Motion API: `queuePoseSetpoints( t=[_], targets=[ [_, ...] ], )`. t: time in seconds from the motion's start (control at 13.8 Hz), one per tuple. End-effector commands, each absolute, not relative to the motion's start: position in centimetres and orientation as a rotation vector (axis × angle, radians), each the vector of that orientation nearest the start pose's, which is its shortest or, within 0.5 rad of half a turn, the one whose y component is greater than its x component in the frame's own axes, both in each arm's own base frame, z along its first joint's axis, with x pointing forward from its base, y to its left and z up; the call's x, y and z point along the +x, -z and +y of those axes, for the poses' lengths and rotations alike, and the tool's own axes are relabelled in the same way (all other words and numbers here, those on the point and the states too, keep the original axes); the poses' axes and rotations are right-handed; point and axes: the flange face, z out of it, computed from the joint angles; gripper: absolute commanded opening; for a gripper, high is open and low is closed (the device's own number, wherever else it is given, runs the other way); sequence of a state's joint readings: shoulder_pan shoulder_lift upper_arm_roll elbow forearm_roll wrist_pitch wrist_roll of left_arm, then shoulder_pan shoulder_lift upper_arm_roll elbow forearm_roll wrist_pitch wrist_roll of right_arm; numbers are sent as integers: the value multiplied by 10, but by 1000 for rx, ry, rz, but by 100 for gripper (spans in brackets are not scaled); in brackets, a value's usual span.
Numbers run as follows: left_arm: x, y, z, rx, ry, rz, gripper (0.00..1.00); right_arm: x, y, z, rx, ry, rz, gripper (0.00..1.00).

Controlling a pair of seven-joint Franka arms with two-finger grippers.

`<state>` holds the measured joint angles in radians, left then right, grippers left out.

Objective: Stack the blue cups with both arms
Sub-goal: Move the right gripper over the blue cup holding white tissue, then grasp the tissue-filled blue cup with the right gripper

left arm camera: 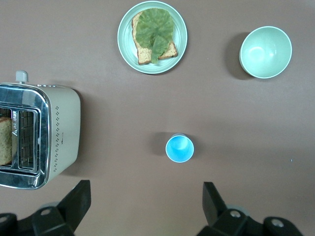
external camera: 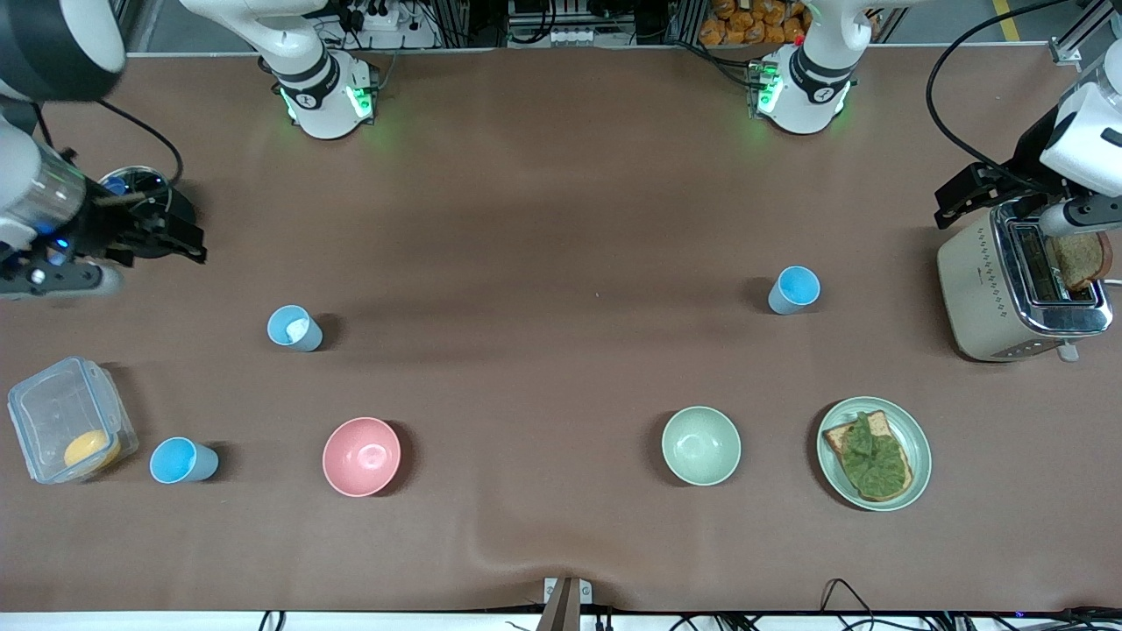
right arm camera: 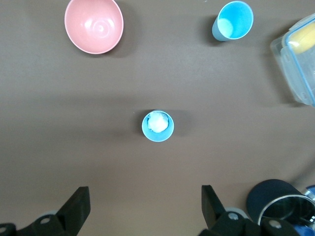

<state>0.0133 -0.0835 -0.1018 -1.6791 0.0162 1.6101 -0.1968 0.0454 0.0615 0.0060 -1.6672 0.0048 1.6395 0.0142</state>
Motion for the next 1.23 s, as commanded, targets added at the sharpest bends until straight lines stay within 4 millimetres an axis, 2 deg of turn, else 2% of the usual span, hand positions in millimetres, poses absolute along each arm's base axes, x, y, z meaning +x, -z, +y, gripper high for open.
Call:
queuePoseSetpoints(
  t=[0.0, 0.22, 0.43, 0.58, 0.72, 1.01, 1.16],
  targets=[
    [525, -629, -47, -3131, 22, -195, 100, 570, -529, 30, -3117, -125, -53, 100],
    [525, -629, -48, -3131, 22, -193, 100, 582, -493, 33, -3116, -147, -74, 100],
    [525, -629, -48, -3131, 22, -193, 100, 583, -478, 38, -3114, -185, -88, 100],
    [525, -629, -48, -3131, 20, -193, 100, 576, -445, 41, -3114, -197, -97, 100],
    [525, -629, -48, -3131, 20, -193, 100, 575, -421, 41, -3118, -109, -98, 100],
    [525, -629, -48, -3131, 22, -193, 100, 572, -352, 42, -3124, -106, -110, 100],
    [525, -629, -47, -3131, 20, -195, 100, 564, -326, 44, -3125, -123, -114, 100]
  ],
)
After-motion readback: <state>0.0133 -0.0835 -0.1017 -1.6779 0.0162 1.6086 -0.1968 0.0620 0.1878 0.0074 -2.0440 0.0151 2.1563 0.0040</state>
